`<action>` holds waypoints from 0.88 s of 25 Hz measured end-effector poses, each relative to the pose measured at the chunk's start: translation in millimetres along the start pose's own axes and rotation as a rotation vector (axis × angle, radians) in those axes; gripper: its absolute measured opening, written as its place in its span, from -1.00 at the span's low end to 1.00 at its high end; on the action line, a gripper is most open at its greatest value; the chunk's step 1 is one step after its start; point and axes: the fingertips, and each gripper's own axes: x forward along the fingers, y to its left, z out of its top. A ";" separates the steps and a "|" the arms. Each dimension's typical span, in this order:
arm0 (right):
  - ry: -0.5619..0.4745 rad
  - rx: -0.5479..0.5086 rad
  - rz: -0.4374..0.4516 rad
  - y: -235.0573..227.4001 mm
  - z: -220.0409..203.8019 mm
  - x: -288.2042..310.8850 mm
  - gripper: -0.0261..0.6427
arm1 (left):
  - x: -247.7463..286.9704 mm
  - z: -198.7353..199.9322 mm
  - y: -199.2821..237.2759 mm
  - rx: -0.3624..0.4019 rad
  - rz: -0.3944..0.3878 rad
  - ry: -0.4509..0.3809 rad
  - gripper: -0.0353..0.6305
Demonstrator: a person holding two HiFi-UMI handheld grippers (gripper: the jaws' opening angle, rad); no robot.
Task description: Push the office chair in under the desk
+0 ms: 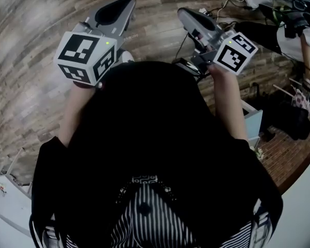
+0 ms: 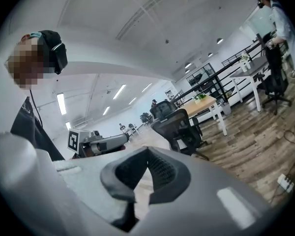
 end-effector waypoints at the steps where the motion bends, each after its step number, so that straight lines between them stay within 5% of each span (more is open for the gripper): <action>1: 0.000 0.001 -0.004 -0.5 4.8 15.3 -0.92 | 0.5 1.8 15.7 -0.003 -0.008 0.002 -0.89; 5: 0.007 0.003 -0.017 -9.3 21.0 97.0 -0.92 | 3.2 8.4 100.2 -0.015 -0.030 0.001 -0.88; 14: 0.012 0.021 -0.025 -37.3 40.9 214.1 -0.92 | 18.3 -2.3 219.3 -0.057 -0.040 0.007 -0.88; 19: 0.001 -0.030 -0.063 -16.2 48.8 171.1 -0.92 | -4.3 13.4 172.2 -0.035 -0.037 -0.010 -0.88; 22: 0.021 -0.025 -0.042 -18.9 56.0 196.4 -0.92 | -7.2 12.0 198.3 -0.053 -0.019 -0.002 -0.88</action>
